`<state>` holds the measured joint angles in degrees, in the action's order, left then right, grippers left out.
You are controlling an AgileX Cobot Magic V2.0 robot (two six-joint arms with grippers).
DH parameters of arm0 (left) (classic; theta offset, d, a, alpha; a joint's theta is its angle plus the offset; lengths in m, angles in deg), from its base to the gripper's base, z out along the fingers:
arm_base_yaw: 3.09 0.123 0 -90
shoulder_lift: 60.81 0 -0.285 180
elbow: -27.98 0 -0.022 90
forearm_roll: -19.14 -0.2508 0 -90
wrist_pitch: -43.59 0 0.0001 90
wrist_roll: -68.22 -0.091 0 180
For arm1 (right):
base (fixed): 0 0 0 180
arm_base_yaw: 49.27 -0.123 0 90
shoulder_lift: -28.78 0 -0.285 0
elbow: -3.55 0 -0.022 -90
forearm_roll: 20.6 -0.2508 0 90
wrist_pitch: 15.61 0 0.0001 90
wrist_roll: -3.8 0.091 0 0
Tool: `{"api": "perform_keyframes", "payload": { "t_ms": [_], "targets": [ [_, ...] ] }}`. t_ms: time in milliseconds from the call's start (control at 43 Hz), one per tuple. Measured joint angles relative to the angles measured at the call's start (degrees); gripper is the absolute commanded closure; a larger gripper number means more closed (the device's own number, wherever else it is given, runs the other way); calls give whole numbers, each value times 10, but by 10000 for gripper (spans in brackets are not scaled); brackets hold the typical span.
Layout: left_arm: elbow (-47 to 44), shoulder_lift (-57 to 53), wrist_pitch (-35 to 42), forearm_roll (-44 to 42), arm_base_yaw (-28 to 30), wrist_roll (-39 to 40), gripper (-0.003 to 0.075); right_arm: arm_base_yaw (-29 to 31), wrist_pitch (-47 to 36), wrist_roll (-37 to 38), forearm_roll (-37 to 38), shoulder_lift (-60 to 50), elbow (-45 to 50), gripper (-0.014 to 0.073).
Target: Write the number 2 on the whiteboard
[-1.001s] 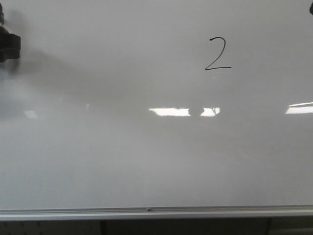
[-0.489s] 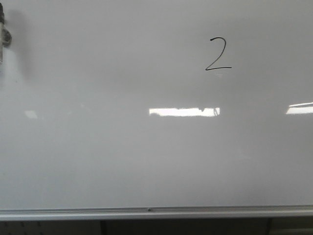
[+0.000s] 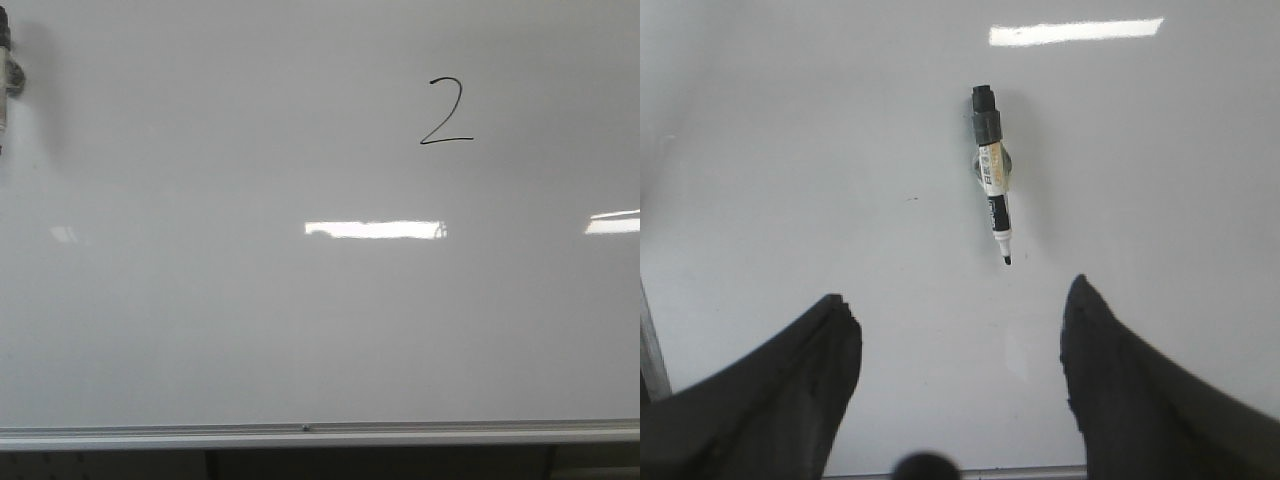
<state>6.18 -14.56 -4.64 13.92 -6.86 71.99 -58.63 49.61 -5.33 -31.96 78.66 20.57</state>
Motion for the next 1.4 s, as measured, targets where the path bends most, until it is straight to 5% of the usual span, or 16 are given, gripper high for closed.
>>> {"api": "perform_keyframes", "payload": {
  "t_ms": [303, 815, 1234, 1397],
  "targets": [
    [0, -44, -108, 20, -48, -30, 294, 0, 37, 11, 4, -45, 2, 148],
    [-27, -59, -102, -38, -85, 27, 321, 0, -22, 25, 6, -56, 43, 162],
    [-27, -59, -100, -38, -85, 28, 693, 0, -27, 27, 6, -56, 43, 563],
    [-33, -59, -98, -35, -85, 28, 741, 0, -27, 27, 6, -56, 43, 657]
  ]
}}
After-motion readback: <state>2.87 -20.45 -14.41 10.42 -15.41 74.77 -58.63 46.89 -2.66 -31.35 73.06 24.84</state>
